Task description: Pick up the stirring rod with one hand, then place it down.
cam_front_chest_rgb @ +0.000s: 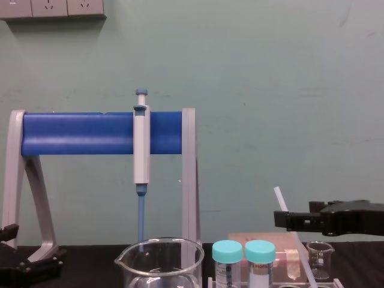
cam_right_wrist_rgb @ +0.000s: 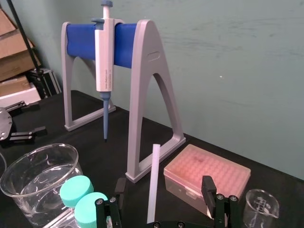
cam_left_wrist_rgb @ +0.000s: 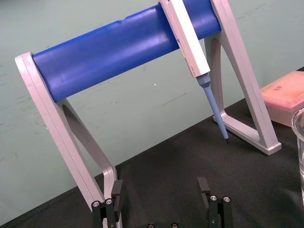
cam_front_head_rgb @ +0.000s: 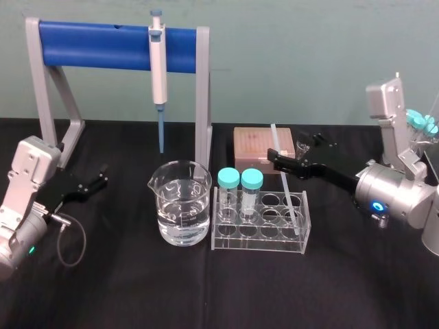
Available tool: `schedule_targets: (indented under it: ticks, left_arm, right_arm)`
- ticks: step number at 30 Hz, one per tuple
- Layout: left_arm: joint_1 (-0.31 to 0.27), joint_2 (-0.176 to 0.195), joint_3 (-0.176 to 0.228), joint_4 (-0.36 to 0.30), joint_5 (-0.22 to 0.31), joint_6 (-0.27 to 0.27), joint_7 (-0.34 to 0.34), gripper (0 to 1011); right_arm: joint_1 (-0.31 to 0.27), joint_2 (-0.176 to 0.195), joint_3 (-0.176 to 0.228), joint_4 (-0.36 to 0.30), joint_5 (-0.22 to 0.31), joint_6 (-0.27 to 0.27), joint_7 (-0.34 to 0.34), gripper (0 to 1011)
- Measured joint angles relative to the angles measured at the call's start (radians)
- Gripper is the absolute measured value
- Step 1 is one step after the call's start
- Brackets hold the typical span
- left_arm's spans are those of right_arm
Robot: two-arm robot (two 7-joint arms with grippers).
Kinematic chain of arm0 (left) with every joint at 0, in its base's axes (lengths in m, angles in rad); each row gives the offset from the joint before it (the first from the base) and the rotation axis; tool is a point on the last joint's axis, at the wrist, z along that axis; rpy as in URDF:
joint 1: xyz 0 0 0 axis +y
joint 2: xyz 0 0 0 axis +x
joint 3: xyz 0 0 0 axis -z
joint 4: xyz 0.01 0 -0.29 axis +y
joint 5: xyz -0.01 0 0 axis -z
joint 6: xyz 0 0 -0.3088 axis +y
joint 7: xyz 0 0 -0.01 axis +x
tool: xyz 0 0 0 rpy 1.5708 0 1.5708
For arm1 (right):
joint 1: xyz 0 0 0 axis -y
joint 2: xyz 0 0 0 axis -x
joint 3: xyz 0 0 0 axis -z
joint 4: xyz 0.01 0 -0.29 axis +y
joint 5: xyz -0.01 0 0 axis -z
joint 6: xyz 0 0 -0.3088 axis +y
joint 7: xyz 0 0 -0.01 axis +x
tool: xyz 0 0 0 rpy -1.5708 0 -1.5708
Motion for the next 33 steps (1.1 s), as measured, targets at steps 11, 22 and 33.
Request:
schedule_targets:
  ticks: [11,22,33]
  left_arm:
    - [0.000,0.000,0.000,0.000,0.000,0.000,0.000,1000]
    - [0.000,0.000,0.000,0.000,0.000,0.000,0.000,1000]
    - [0.000,0.000,0.000,0.000,0.000,0.000,0.000,1000]
  right_arm:
    - [0.031,-0.026,-0.015,0.042,-0.020,0.007,0.017,1004]
    - [0.038,-0.028,-0.018,0.045,-0.034,0.019,0.017,1004]
    - [0.037,-0.028,-0.017,0.044,-0.033,0.019,0.016,929]
